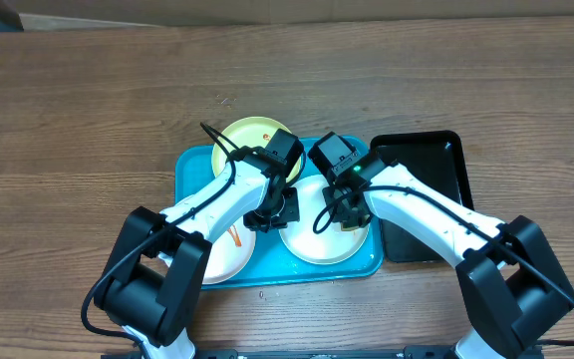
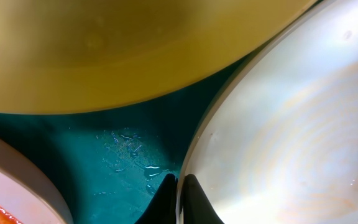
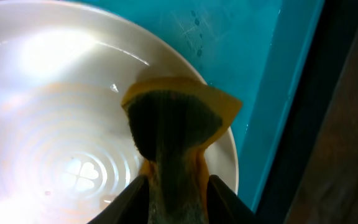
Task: Clean dirty plates on tray and stack at the side
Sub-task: 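Scrub the right white plate with the sponge in the right gripper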
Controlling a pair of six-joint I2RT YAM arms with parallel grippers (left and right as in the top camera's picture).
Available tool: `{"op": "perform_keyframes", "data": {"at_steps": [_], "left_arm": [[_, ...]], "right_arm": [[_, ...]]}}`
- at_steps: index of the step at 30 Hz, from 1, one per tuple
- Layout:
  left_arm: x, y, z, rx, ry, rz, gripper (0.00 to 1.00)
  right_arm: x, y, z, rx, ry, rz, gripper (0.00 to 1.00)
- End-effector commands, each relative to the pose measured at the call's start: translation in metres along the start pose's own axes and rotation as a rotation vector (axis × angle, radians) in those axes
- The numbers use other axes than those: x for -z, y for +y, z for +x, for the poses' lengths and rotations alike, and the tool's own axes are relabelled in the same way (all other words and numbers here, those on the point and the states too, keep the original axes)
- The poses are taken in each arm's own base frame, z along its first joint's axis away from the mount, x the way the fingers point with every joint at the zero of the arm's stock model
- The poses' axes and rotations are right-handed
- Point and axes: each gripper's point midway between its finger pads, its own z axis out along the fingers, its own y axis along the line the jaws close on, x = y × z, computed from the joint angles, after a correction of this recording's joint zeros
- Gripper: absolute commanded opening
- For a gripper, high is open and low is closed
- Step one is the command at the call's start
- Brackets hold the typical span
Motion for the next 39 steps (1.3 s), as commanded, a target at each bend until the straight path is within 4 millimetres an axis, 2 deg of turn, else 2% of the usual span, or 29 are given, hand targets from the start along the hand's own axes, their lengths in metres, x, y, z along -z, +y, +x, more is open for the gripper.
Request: {"op": "perform_keyframes", "data": {"at_steps": [1,3,4,10,12,16,23,32,39], "left_arm": [[-0.001,0.005,-0.002,0.028,-0.001,-0.014,0.04],[-0.001,0.005,-0.002,0.028,0.0,-0.015,0.04],[-0.001,0.005,-0.002,0.028,0.0,-0.015,0.04],[-0.001,0.005,-0.003,0.028,-0.001,-0.014,0.04],[-0.001,0.005,-0.003,0.028,-0.001,-0.014,0.04],[-0.001,0.005,-0.003,0.028,-0.001,-0.014,0.04],[-0.001,0.005,-0.003,0.028,-0.003,-0.012,0.04],[-0.001,0.004,-0.004,0.027,-0.007,-0.01,0.04],[-0.001,0.004,-0.004,0.026,-0.007,-0.01,0.04]], "right_arm": [[-0.011,0.001,0.013,-0.019,0.018,-0.011,0.21],[-0.018,0.001,0.018,-0.019,0.02,-0.018,0.05],[-0.023,0.001,0.022,-0.019,0.023,-0.016,0.04],[-0.036,-0.005,0.044,-0.024,0.075,-0.009,0.04],[-0.036,0.004,0.052,-0.019,0.112,-0.065,0.04],[-0.028,0.036,0.065,0.03,0.182,-0.258,0.04],[-0.024,0.045,0.071,0.052,0.212,-0.324,0.04],[-0.02,0.049,0.065,0.054,0.203,-0.339,0.04],[0.004,0.059,0.031,0.057,0.145,-0.464,0.04]]}}
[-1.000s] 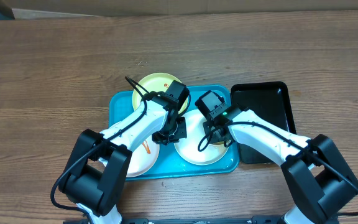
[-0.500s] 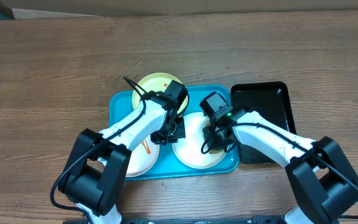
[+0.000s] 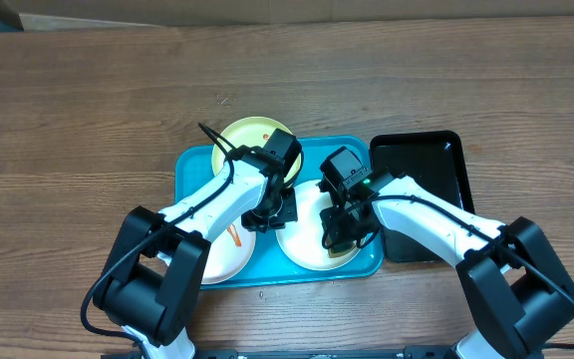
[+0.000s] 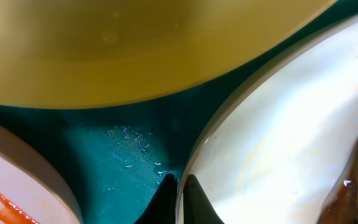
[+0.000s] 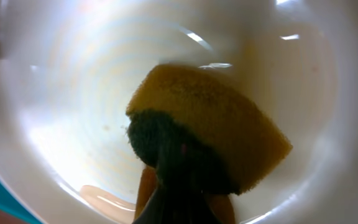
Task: Clean dirty plates on tray and stack at the side
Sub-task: 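Scrub the right white plate with the sponge in the right gripper, then return the sponge to the black tray and release it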
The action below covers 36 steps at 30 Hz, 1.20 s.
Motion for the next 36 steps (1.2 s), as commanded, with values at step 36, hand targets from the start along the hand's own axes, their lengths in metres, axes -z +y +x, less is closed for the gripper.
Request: {"op": "perform_keyframes", "data": {"at_steps": [36], "left_arm": [[-0.001,-0.004,-0.005,-0.002,-0.014,0.021,0.07]], "right_arm": [[0.127,-0.164,-0.013,-0.469,-0.097,0.103,0.04]]}}
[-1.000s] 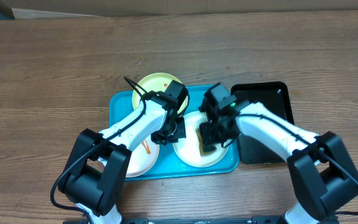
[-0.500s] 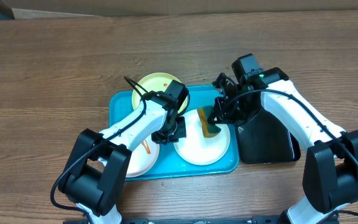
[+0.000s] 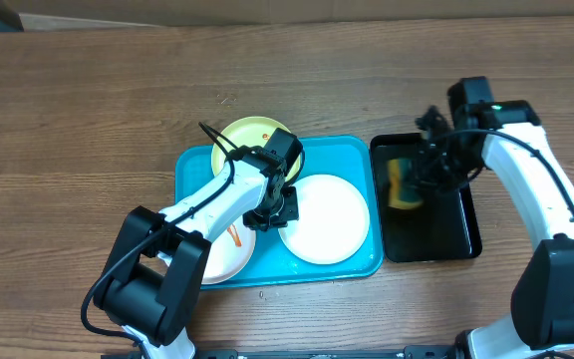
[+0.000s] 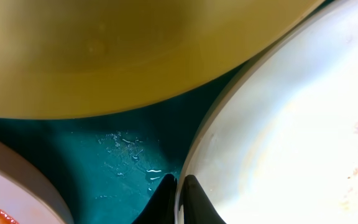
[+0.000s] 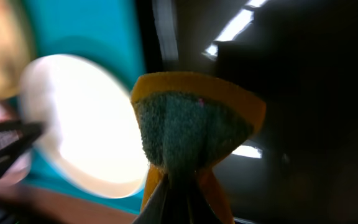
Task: Clean dirty plates on tray and stack at the side
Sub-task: 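Return the sponge to the black tray and release it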
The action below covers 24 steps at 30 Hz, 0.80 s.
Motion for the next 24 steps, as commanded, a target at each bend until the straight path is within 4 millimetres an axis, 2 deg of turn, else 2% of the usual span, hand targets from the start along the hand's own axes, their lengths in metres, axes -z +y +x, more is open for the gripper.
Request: {"op": "perform_keyframes", "data": {"at_steps": [1,4,12,13,16,18,21,24], "left_arm": [[-0.001,0.0,-0.002,0.002,0.001,0.005,0.07],[-0.001,0.0,-0.002,0.002,0.001,0.004,0.07],[-0.001,0.0,-0.002,0.002,0.001,0.004,0.06],[-0.001,0.0,-0.002,0.001,0.001,0.005,0.06],[-0.001,0.0,-0.002,-0.006,0.001,0.005,0.08],[-0.001,0.0,-0.002,-0.006,0.001,0.005,0.13],[-0.001,0.0,-0.001,-0.006,0.002,0.005,0.24],[-0.001,0.0,-0.001,-0.006,0.002,0.004,0.3]], "right_arm": [[0.008,-0.039,-0.002,-0.085,-0.051,0.226,0.04],[-0.001,-0.055,0.004,-0.129,-0.05,0.296,0.04],[-0.034,-0.073,0.008,-0.184,-0.086,0.318,0.05],[-0.037,-0.074,0.008,-0.183,-0.092,0.316,0.09],[-0.045,-0.076,0.009,-0.182,-0.098,0.311,0.46],[-0.045,-0.075,0.009,-0.181,-0.097,0.307,0.59],[-0.036,-0.072,0.002,-0.182,-0.111,0.304,0.64],[-0.019,-0.065,-0.009,-0.178,-0.133,0.299,0.64]]}}
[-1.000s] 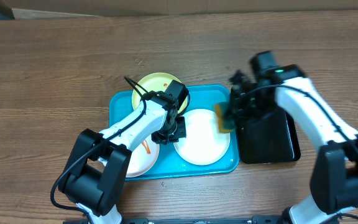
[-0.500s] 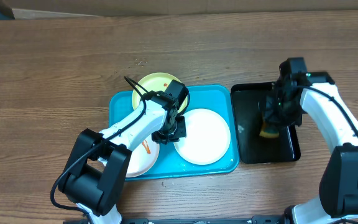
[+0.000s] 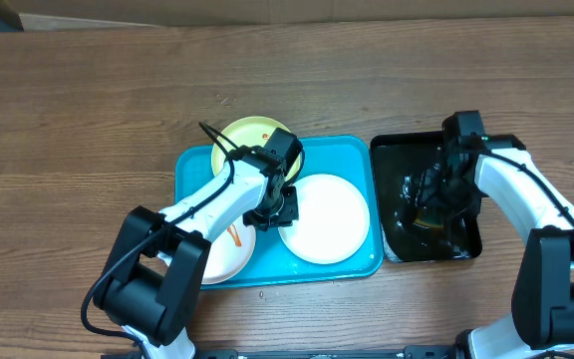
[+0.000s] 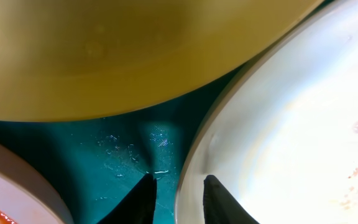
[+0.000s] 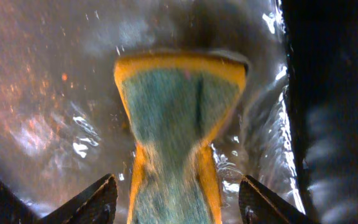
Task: Clean dirty plates on tray and stack at the side
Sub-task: 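Return the sponge to the black tray and release it, then lift the cleaned white plate with the left gripper and swing it left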
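On the blue tray [image 3: 192, 165] lie a white plate [image 3: 327, 219], a yellow-green plate [image 3: 242, 135] and a plate streaked with orange sauce [image 3: 222, 249]. My left gripper [image 4: 178, 200] is open, its jaws standing either side of the white plate's [image 4: 291, 124] left rim, which carries faint reddish specks. My right gripper [image 5: 182, 202] is open, low in the black basin [image 3: 422, 150]. The yellow-and-green sponge [image 5: 179, 106] lies in the water between its spread fingers.
The basin of water [image 5: 42, 93] stands right against the tray's right side. The yellow-green plate [image 4: 135, 50] overhangs the tray's back edge. Bare wooden table surrounds the tray and basin.
My left gripper has opened off the white plate's rim. My right gripper has come down into the basin and opened, and the sponge now lies in the water.
My left gripper was shut on the white plate's left rim while my right held the sponge at the plate's right edge, then on its middle. Later the sponge was over the basin. Now both grippers are open and the sponge is in the water.
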Controlling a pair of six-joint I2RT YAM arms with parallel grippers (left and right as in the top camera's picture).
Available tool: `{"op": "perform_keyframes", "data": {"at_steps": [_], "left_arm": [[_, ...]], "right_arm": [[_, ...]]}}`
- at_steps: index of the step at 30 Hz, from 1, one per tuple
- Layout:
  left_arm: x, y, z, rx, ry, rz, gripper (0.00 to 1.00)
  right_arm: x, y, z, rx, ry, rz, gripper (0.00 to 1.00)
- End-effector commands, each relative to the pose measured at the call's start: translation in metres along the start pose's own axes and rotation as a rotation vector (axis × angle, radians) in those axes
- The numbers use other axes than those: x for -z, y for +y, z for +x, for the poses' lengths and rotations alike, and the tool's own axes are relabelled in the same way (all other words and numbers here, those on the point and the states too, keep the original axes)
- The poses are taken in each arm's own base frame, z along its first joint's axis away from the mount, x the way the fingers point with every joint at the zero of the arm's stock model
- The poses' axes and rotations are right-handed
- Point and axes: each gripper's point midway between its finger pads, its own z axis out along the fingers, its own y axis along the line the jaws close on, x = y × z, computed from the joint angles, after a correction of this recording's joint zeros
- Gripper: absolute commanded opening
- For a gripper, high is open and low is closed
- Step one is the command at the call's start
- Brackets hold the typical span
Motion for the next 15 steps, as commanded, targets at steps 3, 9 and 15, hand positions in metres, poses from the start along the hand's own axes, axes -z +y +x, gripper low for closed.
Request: {"op": "perform_keyframes", "data": {"at_steps": [3,9,15], "left_arm": [[-0.002,0.0,-0.001,-0.001,0.004,0.003,0.32],[-0.011,0.0,0.0,-0.012,0.027,-0.001,0.28],[-0.013,-0.003,0.003,-0.042,0.043,0.016,0.04]], "right_arm": [[0.051,0.012,-0.04,-0.004,-0.132,-0.034,0.64],[0.097,0.013,-0.073,-0.03,-0.238,-0.065,0.67],[0.103,-0.012,-0.081,-0.099,-0.248,-0.058,0.73]]}}
